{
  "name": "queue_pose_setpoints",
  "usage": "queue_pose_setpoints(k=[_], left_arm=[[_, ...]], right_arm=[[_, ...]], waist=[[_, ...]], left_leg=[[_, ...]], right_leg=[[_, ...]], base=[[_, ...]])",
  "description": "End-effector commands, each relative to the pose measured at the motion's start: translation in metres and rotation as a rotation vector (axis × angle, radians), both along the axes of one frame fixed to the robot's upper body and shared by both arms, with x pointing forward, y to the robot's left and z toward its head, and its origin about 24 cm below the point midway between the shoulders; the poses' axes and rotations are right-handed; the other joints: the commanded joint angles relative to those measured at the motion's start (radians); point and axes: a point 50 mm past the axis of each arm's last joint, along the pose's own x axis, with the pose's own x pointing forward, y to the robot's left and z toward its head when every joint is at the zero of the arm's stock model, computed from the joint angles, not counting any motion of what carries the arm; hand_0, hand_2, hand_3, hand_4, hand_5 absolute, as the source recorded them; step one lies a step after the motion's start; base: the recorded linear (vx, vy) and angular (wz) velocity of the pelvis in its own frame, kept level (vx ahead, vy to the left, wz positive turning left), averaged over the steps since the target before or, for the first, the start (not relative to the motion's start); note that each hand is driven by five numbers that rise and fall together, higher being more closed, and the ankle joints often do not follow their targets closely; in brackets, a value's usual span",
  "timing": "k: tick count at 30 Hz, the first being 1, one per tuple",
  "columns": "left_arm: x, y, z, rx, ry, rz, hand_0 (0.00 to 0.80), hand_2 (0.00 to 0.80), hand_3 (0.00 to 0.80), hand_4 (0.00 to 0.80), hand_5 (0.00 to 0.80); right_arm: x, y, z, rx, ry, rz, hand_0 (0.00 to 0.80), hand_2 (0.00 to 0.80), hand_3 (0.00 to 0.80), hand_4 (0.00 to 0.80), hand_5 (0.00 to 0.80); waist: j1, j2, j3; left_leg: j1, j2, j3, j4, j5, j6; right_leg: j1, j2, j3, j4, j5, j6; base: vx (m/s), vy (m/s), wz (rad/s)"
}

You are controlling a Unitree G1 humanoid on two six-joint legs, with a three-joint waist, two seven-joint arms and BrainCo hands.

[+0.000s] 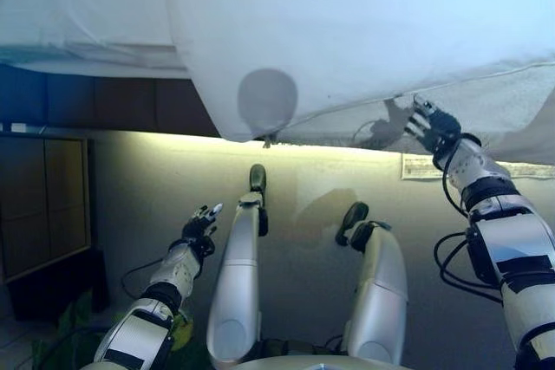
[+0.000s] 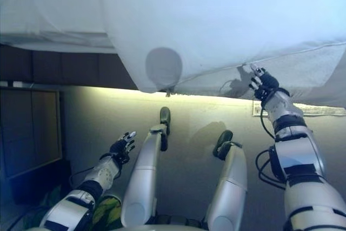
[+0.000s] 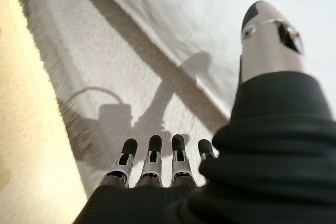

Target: Make the bed neatly

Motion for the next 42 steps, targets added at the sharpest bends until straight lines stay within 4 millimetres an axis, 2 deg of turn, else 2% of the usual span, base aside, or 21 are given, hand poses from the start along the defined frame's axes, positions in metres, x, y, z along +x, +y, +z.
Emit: queue_pose_setpoints(k=[1, 13, 23, 24, 25, 33, 42], left_arm=[[-0.024, 0.008, -0.013, -0.013, 0.013, 0.029, 0.0, 0.0, 0.0, 0.0, 0.0], [-0.039, 0.014, -0.018, -0.021, 0.012, 0.011, 0.0, 0.0, 0.0, 0.0, 0.0], [-0.048, 0.019, -0.023, -0.01, 0.039, 0.01, 0.0, 0.0, 0.0, 0.0, 0.0], [-0.049, 0.019, -0.022, -0.008, 0.039, 0.007, 0.0, 0.0, 0.0, 0.0, 0.0], [-0.05, 0.019, -0.022, -0.004, 0.039, 0.001, 0.0, 0.0, 0.0, 0.0, 0.0], [-0.05, 0.02, -0.023, 0.018, 0.05, -0.009, 0.0, 0.0, 0.0, 0.0, 0.0], [-0.054, 0.027, -0.025, 0.042, 0.063, 0.002, 0.0, 0.0, 0.0, 0.0, 0.0]], right_arm=[[-0.001, -0.021, 0.043, -0.103, -0.11, -0.026, 0.0, 0.0, 0.0, 0.0, 0.0], [0.004, -0.021, 0.11, -0.149, -0.291, -0.027, 0.0, 0.0, 0.0, 0.0, 0.0], [0.004, -0.018, 0.128, -0.163, -0.342, 0.002, 0.0, 0.0, 0.0, 0.0, 0.0], [0.003, -0.017, 0.131, -0.176, -0.364, 0.002, 0.489, 0.489, 0.489, 0.489, 0.489], [0.003, -0.016, 0.136, -0.18, -0.405, 0.014, 0.8, 0.8, 0.8, 0.8, 0.8], [0.005, -0.002, 0.134, -0.149, -0.457, 0.112, 0.8, 0.8, 0.8, 0.8, 0.8], [0.009, 0.006, 0.107, -0.088, -0.396, 0.163, 0.8, 0.8, 0.8, 0.8, 0.8]], waist=[[0.018, 0.029, -0.014], [0.042, 0.033, 0.003], [0.045, 0.023, 0.002], [0.045, 0.022, 0.001], [0.045, 0.02, 0.0], [0.047, 0.003, -0.001], [0.057, -0.02, -0.043]], left_leg=[[0.014, -0.003, -0.022, 0.007, -0.072, 0.023], [0.038, 0.009, -0.018, -0.007, -0.051, 0.02], [0.132, 0.032, 0.006, -0.043, -0.046, 0.013], [0.138, 0.033, 0.007, -0.046, -0.046, 0.013], [0.149, 0.035, 0.009, -0.053, -0.045, 0.012], [0.223, 0.048, 0.023, -0.123, -0.026, -0.001], [0.39, 0.064, 0.063, -0.28, 0.013, -0.022]], right_leg=[[-0.032, 0.003, 0.063, -0.093, 0.099, 0.024], [-0.002, -0.011, 0.042, -0.085, 0.1, 0.024], [0.095, -0.018, 0.015, -0.14, 0.116, 0.031], [0.101, -0.018, 0.013, -0.144, 0.117, 0.032], [0.111, -0.018, 0.01, -0.151, 0.12, 0.033], [0.197, -0.015, -0.022, -0.233, 0.14, 0.045], [0.393, -0.005, -0.074, -0.413, 0.172, 0.074]], base=[[0.0, 0.0, 0.0], [-0.001, 0.011, 0.03], [0.014, 0.006, 0.0], [0.023, 0.002, -0.04], [0.018, -0.002, -0.03], [0.008, -0.007, 0.01], [0.059, -0.01, 0.01]])
